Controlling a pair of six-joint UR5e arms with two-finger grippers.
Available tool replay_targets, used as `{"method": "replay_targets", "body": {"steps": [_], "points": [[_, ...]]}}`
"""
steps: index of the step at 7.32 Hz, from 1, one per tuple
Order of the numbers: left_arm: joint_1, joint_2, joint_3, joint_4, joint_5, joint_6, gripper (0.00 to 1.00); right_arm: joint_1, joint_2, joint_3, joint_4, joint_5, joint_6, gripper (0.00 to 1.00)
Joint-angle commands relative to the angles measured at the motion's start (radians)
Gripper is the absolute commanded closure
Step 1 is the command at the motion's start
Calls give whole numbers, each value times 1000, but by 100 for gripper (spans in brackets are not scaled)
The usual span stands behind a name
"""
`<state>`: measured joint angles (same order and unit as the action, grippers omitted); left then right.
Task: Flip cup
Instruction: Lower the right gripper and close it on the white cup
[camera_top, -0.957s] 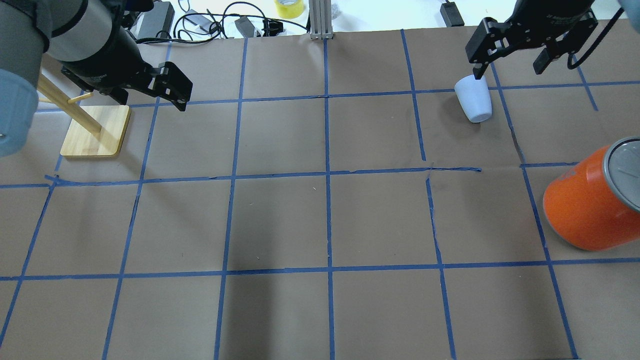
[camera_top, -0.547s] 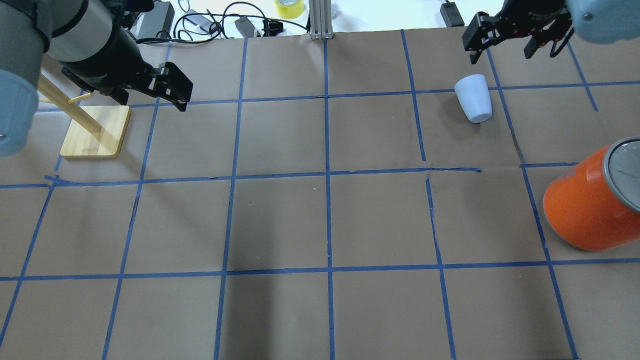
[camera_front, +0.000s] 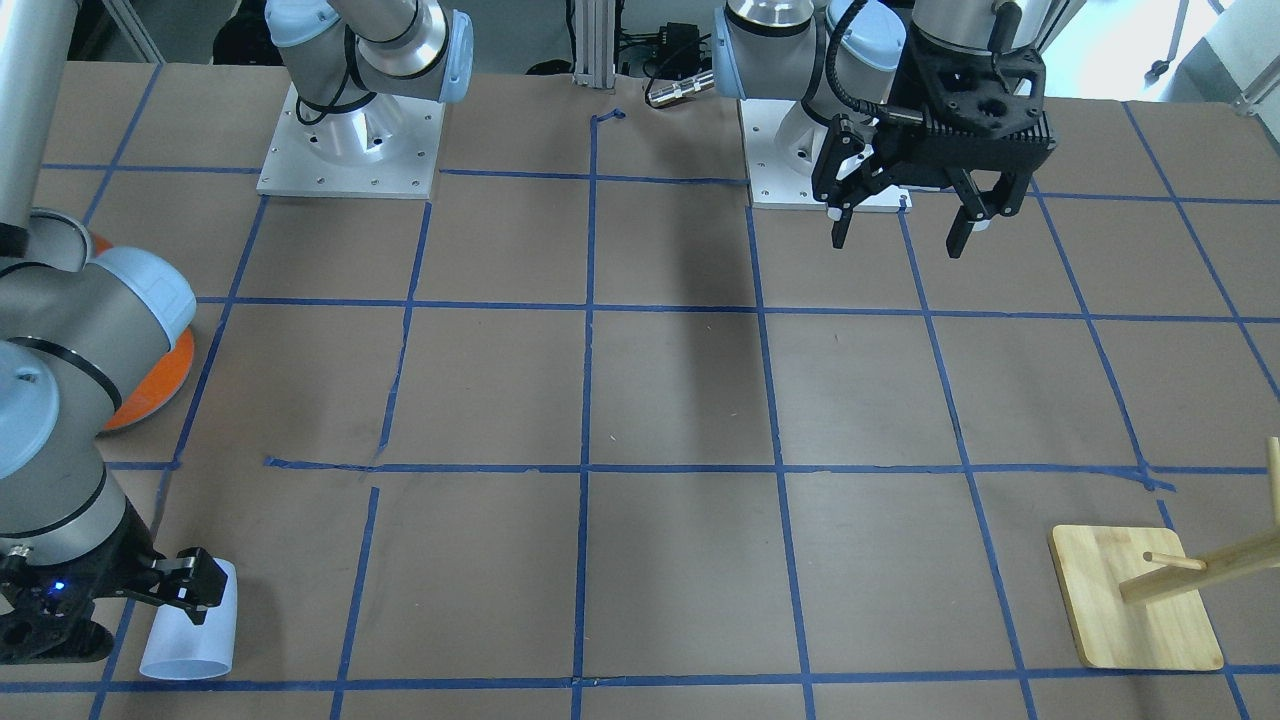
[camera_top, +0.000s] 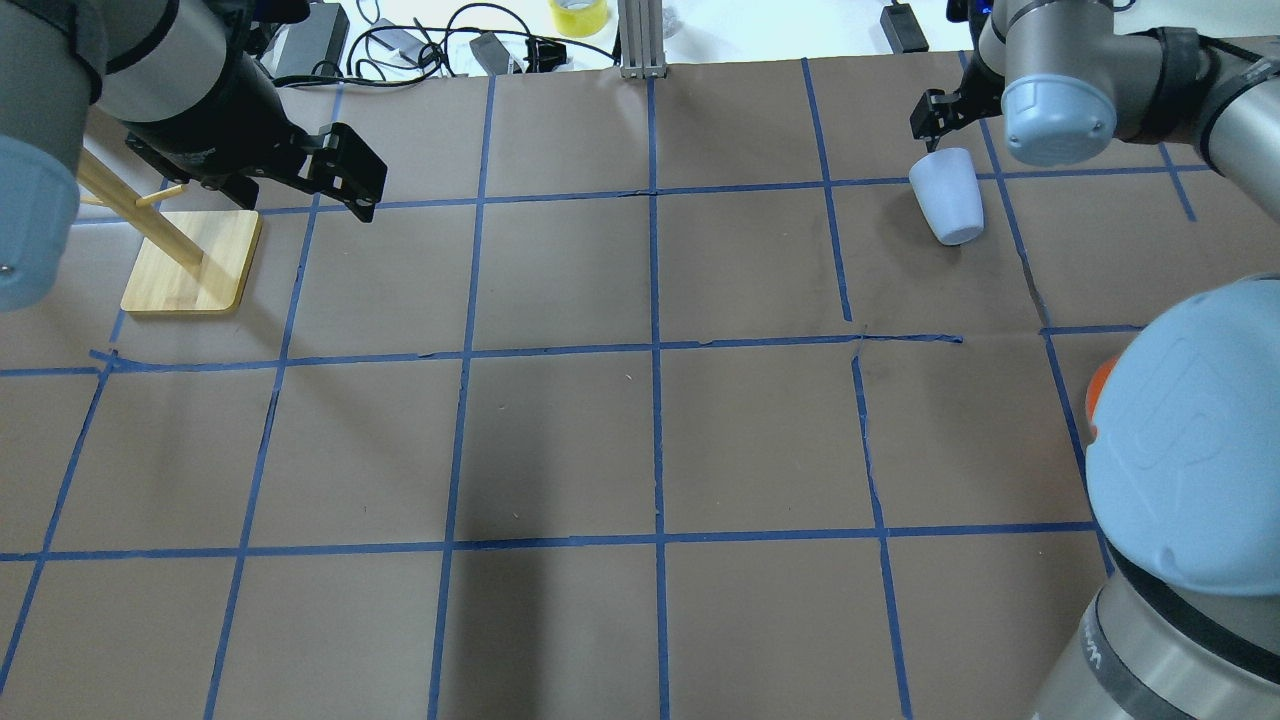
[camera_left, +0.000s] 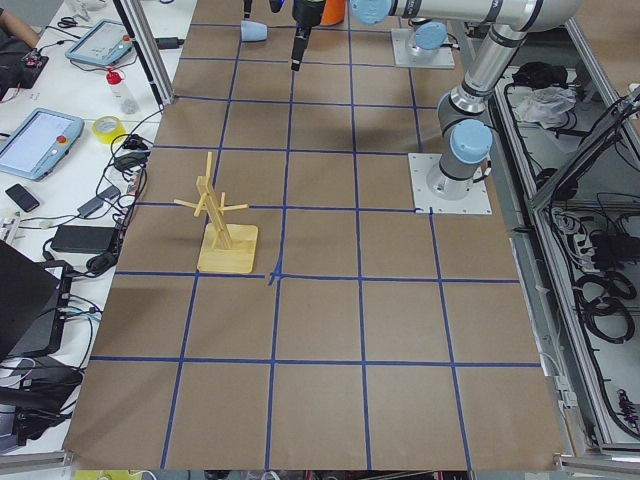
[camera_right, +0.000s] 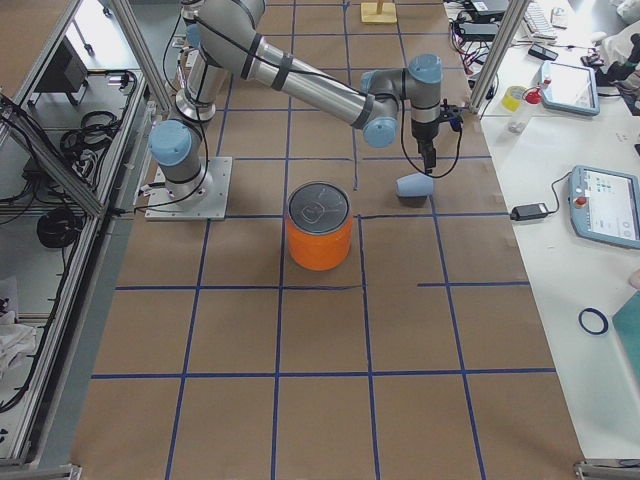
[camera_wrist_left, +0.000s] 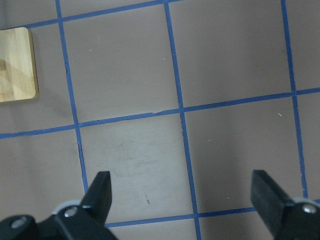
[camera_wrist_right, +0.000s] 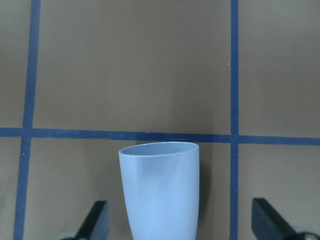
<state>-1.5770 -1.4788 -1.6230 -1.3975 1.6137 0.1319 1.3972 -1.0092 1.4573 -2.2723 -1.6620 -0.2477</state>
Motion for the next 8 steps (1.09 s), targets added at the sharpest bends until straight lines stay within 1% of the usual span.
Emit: {"method": "replay_targets", "body": {"steps": [1, 2, 3, 4, 6, 8], "points": [[0, 0, 0, 0, 0, 0, 0, -14, 59, 9, -83, 37, -47, 0], [0, 0, 0, 0, 0, 0, 0, -14, 73, 9, -116, 48, -45, 0], [-1, 0, 0, 0, 0, 0, 0, -14, 75, 12, -115, 91, -47, 0], [0, 0, 0, 0, 0, 0, 0, -14, 81, 21, -115, 100, -48, 0], [-1, 0, 0, 0, 0, 0, 0, -21, 84, 61, -118, 96, -48, 0], [0, 0, 0, 0, 0, 0, 0, -21, 90, 66, -121, 87, -47, 0]]}}
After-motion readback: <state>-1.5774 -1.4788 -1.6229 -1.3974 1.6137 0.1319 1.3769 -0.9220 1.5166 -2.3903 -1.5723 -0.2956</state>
